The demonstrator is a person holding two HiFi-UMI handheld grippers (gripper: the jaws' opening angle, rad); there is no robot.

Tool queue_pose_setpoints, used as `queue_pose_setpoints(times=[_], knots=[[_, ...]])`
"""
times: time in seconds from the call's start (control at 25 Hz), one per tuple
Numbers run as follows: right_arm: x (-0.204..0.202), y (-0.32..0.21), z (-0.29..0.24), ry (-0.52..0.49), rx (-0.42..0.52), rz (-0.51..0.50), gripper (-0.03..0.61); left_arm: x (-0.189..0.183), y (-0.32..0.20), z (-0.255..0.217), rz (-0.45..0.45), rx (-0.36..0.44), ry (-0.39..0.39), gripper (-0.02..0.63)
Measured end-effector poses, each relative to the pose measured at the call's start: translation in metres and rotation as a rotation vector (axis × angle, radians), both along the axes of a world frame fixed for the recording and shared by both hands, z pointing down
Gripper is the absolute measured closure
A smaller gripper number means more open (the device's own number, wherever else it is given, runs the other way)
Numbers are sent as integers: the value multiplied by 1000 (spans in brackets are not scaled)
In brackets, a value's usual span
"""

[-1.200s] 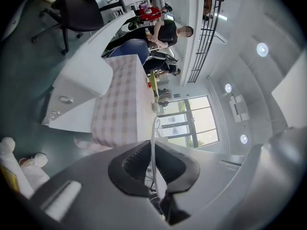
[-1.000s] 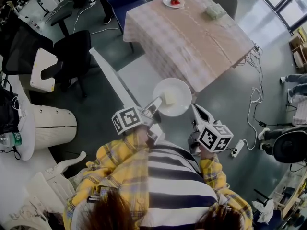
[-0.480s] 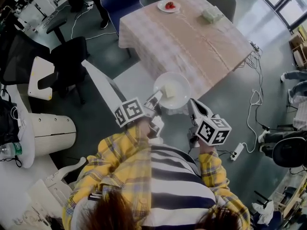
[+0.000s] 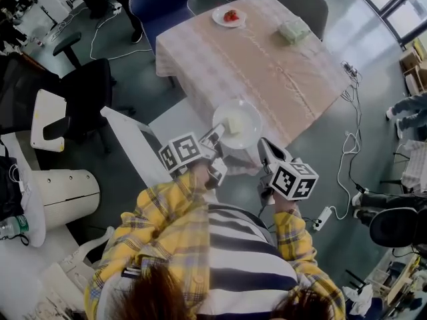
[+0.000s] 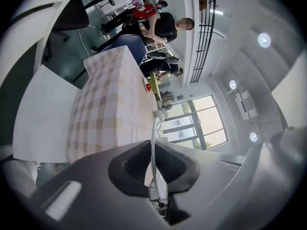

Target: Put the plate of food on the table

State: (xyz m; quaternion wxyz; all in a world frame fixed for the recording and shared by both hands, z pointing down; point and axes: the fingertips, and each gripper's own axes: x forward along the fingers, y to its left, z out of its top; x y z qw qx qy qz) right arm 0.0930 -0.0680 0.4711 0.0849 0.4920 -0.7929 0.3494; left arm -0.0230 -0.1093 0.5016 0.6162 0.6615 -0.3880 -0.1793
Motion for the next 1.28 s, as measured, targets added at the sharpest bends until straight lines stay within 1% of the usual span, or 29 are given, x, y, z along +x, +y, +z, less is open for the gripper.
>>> queue_pose_setpoints(times=[0.28, 0.44, 0.6, 0.8, 1.08, 1.28], knots=[[-5, -56, 5, 26, -7, -13, 581, -3, -53, 10, -15, -18, 33, 609], [-4, -86, 5, 36, -5, -5, 581, -6, -80, 12, -25, -23, 36, 609], [-5, -106, 9, 40, -17, -34, 581, -4, -99, 18, -44, -33, 39, 609], [1, -135, 13, 28, -26, -69, 581, 8, -127, 22, -63, -35, 50, 609], [20, -177, 12, 21, -29, -124, 581, 26, -168, 28, -121, -49, 52, 608], [36, -201, 17, 14, -39, -135, 581, 47, -194, 32, -121, -57, 46, 609]])
